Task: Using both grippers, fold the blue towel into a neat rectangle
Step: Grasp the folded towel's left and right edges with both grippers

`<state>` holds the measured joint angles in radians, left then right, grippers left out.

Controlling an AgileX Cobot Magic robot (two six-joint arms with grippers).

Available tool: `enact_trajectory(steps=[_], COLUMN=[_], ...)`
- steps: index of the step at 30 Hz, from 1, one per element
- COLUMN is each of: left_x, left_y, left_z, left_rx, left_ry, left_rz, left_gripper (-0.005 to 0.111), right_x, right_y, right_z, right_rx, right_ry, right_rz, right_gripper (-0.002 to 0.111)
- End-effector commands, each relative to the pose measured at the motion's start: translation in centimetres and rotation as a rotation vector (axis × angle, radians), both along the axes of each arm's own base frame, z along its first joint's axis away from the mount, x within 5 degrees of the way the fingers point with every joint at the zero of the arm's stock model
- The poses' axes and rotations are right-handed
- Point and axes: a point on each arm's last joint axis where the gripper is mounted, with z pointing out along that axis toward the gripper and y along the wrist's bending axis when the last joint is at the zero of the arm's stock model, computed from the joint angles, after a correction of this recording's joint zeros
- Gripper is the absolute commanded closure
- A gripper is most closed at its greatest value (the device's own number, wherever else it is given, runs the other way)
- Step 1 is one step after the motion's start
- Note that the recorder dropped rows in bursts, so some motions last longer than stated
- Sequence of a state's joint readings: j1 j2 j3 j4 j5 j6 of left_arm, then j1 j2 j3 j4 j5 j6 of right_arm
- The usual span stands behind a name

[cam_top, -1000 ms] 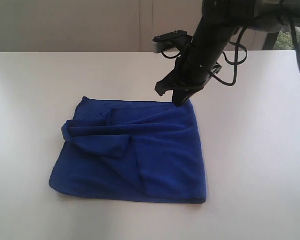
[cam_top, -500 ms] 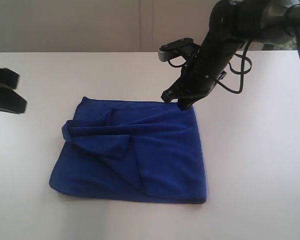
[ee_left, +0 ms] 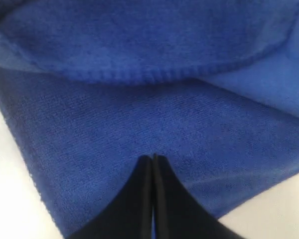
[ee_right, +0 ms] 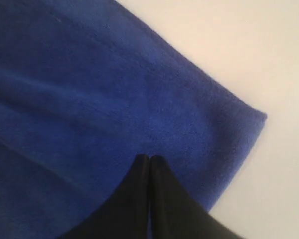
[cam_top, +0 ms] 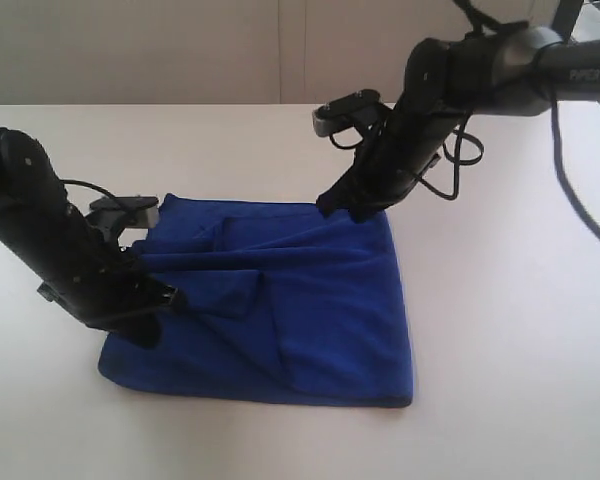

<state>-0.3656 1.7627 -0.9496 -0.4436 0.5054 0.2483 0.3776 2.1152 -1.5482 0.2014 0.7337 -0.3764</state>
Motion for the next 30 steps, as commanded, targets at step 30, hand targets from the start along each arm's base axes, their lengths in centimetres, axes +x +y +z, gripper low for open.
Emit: enact_trajectory(steps=[30], left_x=[6.4], left_y=[-1.0], left_z=[-3.9], left_rx=[0.128], left_ry=[-0.186], left_rz=[-0.029], left_gripper=[0.107], right_x=[-8.2], right_y=[-4.5], right_z=[-1.3], right_rx=[-0.140], right_ry=[0.260], right_rz=[-0.289], right_gripper=[0.108])
